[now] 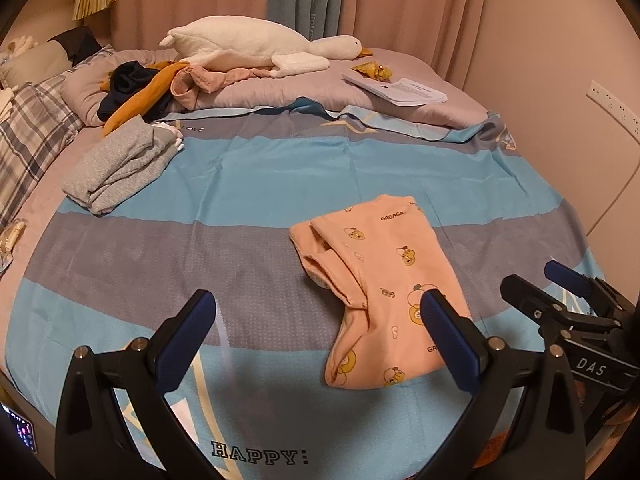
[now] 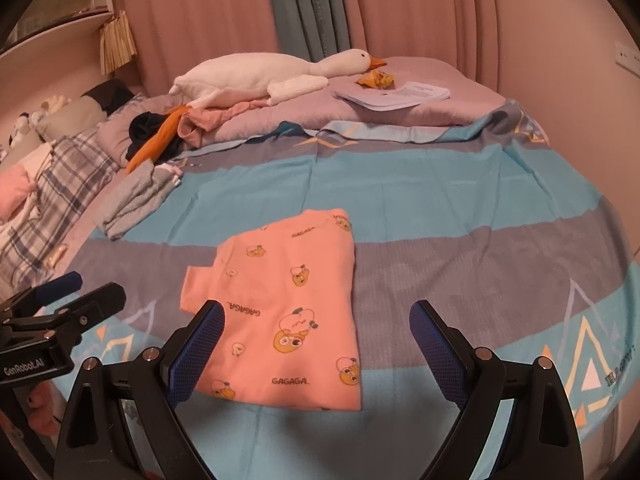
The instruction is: Fold small clothes
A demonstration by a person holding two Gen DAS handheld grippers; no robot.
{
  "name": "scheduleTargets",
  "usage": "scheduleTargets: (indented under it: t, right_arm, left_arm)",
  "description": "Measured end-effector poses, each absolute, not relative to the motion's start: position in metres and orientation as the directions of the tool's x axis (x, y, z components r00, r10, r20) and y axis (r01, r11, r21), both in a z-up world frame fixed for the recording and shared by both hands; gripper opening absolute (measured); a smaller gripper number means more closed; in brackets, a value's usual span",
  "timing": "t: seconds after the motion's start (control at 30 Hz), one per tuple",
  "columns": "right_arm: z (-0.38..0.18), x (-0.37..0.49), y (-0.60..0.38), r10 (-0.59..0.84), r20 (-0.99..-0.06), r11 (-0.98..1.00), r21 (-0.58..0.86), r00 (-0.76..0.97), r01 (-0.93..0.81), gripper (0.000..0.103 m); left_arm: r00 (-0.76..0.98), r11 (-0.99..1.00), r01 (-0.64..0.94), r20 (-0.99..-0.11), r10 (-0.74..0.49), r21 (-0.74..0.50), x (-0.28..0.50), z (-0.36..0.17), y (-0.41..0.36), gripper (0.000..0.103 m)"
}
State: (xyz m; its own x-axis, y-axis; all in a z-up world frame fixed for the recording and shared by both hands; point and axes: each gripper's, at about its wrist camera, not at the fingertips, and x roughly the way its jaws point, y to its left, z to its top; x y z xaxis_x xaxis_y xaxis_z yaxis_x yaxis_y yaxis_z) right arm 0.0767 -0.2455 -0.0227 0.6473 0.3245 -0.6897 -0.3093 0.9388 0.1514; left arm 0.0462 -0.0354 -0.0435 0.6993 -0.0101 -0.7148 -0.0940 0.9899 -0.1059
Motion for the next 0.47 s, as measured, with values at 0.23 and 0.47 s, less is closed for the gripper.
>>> scheduleTargets:
  t: [0.23, 0.47]
  right_arm:
    - [-0.0236, 0.0768, -0.2429, 0.320, -0.691, 0.939, 0.143, 0.648, -0.311, 0.093]
    - [-0.0268, 0.0790, -0.2411, 0.315, -0.698, 0.942, 0.146, 0.643, -0.302, 0.093]
  left_arm:
    - [0.699, 0.989, -0.099, -0.715, -0.010, -0.111, 0.0456, -0.0438, -0.0347, 0.102]
    - [0.693, 0.987, -0.110, -0.721, -0.010, -0.120, 0.0456, -0.0449, -0.0311, 0.102]
